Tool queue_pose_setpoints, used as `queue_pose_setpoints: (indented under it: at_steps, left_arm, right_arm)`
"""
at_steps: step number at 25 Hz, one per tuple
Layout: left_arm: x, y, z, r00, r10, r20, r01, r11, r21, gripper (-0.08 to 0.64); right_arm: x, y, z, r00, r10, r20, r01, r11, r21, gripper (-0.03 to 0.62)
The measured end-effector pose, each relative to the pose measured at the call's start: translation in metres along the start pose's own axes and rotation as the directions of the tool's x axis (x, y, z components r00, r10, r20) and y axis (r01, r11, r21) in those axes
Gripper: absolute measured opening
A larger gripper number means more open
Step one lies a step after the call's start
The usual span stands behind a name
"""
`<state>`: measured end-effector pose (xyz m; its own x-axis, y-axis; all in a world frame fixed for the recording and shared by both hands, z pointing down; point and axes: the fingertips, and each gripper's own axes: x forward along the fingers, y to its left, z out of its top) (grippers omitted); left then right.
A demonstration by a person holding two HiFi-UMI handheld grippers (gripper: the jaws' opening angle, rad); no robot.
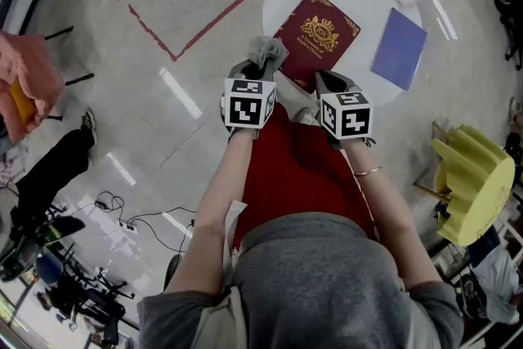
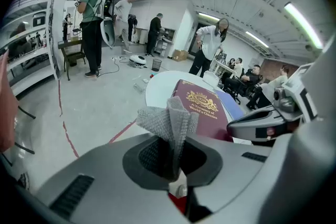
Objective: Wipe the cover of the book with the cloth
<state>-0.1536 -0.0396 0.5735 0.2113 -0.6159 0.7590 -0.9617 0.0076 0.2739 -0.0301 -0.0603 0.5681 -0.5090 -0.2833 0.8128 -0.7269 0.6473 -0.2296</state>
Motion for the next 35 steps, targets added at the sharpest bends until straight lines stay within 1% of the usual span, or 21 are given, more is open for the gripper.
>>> queue_pose_setpoints:
  at_steps: [3, 5, 11, 13, 16, 20, 22, 25, 27, 30, 32, 35]
  left_arm:
    - [-0.001, 0.008, 0.002, 1.0, -0.015, -0.002, 0.015, 1.0, -0.013, 0.029]
    - [-0.002, 0.014, 0.005, 1.0, -0.019, 0.002, 0.02, 0.999, -0.026, 0.029]
    - [-0.008, 0.046, 0.016, 0.999, 0.02, 0.027, -0.019, 0.998, -0.054, 0.029]
    - [-0.004, 0.055, 0.022, 0.999, 0.025, 0.024, -0.023, 0.998, -0.052, 0.029]
    - [0.006, 0.061, 0.038, 1.0, 0.013, 0.024, -0.013, 0.999, -0.032, 0.029]
    - [0.034, 0.059, 0.07, 0.999, -0.03, 0.016, 0.03, 0.999, 0.025, 0.029]
    - [0.052, 0.056, 0.092, 0.999, -0.045, 0.013, 0.044, 0.997, 0.068, 0.029]
    - [0.079, 0.048, 0.126, 0.999, -0.052, 0.011, 0.05, 0.988, 0.146, 0.029]
    - [0.096, 0.043, 0.145, 0.999, -0.046, 0.009, 0.043, 0.979, 0.199, 0.029]
    - [0.12, 0.034, 0.164, 0.999, -0.042, -0.003, 0.042, 0.962, 0.27, 0.029]
    - [0.13, 0.025, 0.17, 0.999, -0.046, -0.012, 0.048, 0.948, 0.315, 0.029]
    - [0.133, 0.011, 0.168, 0.999, -0.043, -0.024, 0.049, 0.922, 0.385, 0.029]
  right_arm:
    - [0.009, 0.005, -0.002, 0.999, 0.005, -0.036, -0.005, 1.0, -0.006, 0.029]
    - [0.011, 0.005, -0.002, 0.999, -0.001, -0.043, 0.001, 1.0, -0.004, 0.028]
    - [0.015, -0.013, 0.008, 0.998, -0.035, -0.048, 0.037, 0.999, 0.035, 0.028]
    - [0.017, -0.021, 0.014, 0.997, -0.04, -0.058, 0.041, 0.999, 0.012, 0.028]
    - [0.017, -0.032, 0.021, 0.996, -0.043, -0.079, 0.039, 0.998, -0.055, 0.028]
    - [0.015, -0.045, 0.028, 0.993, -0.068, -0.098, 0.055, 0.991, -0.123, 0.028]
    - [0.015, -0.049, 0.031, 0.992, -0.07, -0.1, 0.057, 0.99, -0.13, 0.028]
    - [0.015, -0.055, 0.035, 0.994, -0.044, -0.105, 0.033, 0.994, -0.108, 0.028]
    - [0.014, -0.058, 0.036, 0.994, -0.027, -0.109, 0.017, 0.996, -0.087, 0.028]
    - [0.014, -0.06, 0.036, 0.993, -0.022, -0.112, 0.013, 0.996, -0.085, 0.028]
    - [0.014, -0.061, 0.037, 0.994, -0.025, -0.109, 0.016, 0.996, -0.084, 0.028]
    - [0.013, -0.062, 0.037, 0.995, -0.027, -0.1, 0.019, 0.997, -0.076, 0.028]
